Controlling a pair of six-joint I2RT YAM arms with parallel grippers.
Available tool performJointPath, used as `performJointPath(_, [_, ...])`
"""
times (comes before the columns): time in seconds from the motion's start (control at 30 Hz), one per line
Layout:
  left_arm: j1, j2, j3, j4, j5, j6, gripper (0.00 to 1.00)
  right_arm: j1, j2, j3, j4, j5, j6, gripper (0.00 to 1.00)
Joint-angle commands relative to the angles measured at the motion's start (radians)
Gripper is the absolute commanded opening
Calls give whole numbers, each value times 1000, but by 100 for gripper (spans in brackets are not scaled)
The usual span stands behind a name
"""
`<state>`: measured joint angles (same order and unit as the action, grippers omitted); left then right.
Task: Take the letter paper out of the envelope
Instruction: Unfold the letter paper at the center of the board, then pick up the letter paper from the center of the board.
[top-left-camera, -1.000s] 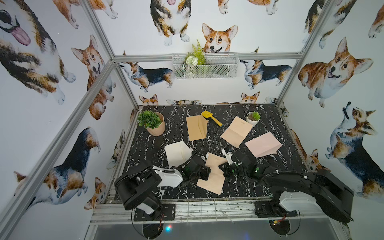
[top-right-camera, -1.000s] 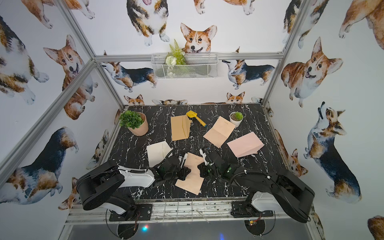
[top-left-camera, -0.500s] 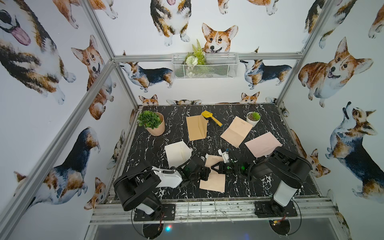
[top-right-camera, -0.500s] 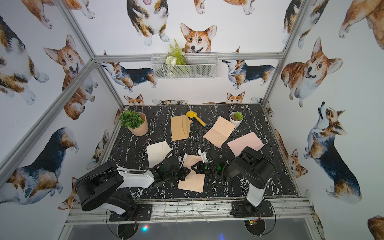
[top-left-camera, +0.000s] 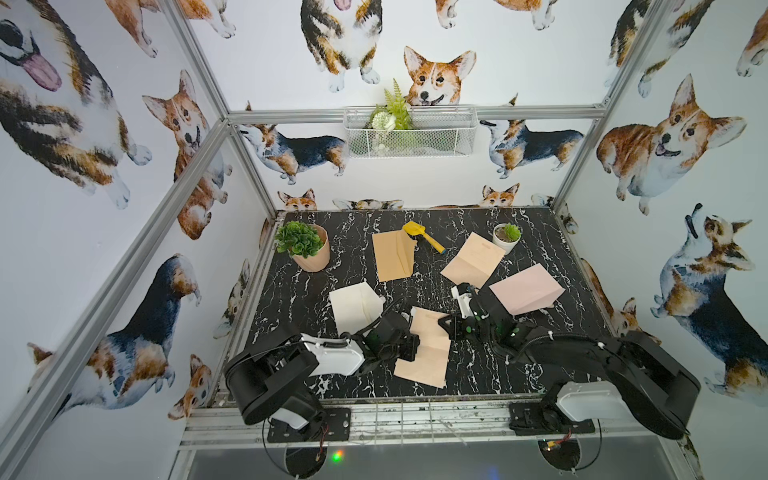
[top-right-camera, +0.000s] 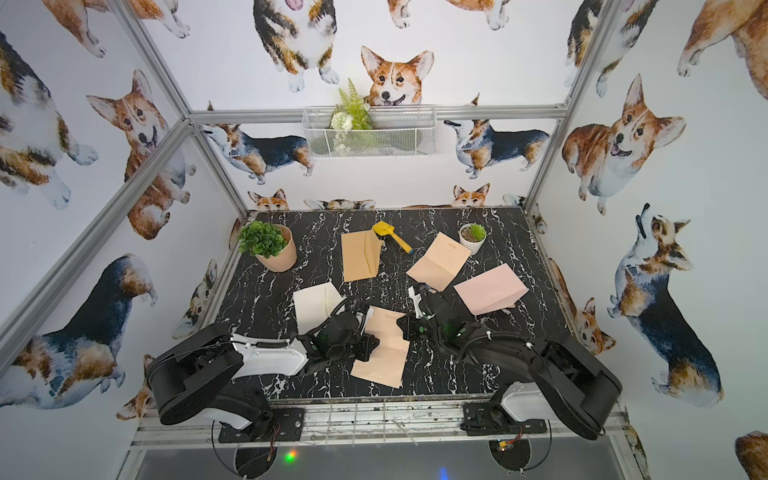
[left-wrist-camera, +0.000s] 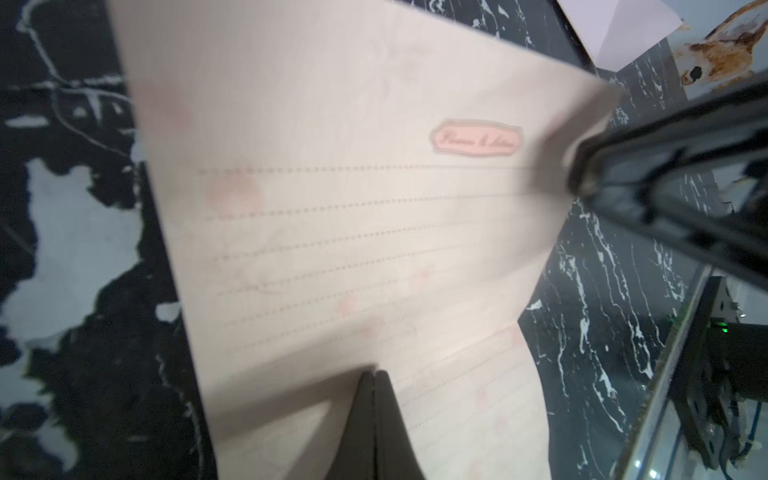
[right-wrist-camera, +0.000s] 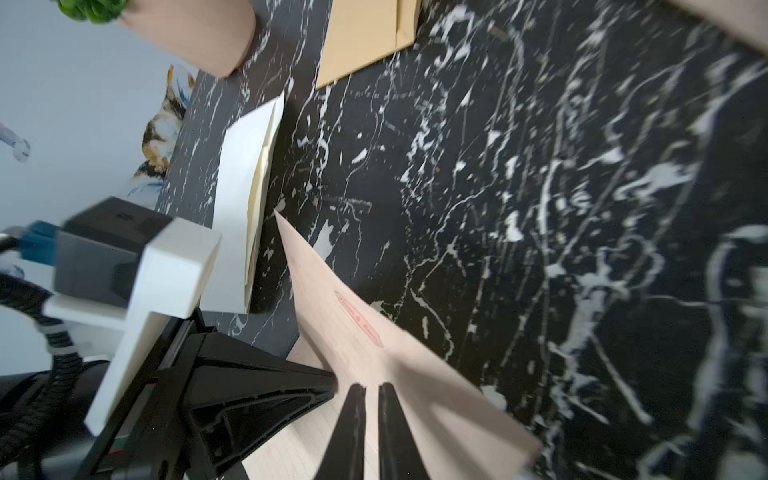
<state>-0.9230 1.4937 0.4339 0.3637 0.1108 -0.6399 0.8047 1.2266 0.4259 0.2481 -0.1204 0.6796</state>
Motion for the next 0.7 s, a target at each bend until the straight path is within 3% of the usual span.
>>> performJointPath(0.0, [0,-25,9,-72,-24,5,0,-11,-140,-75,-105,57,-38,20])
performJointPath(0.2, [1,-44,17,-91,-38,16,0,-22,-133,-91,-199,-17,0,33])
performJointPath(0.43, [0,-26,13,-77,-28,12,0,-22,-28,-131,7,-141,89,47])
performJointPath(0.67, [0,-38,-1,-68,-25,0,0,-21,163,-108,152,-176,98,49])
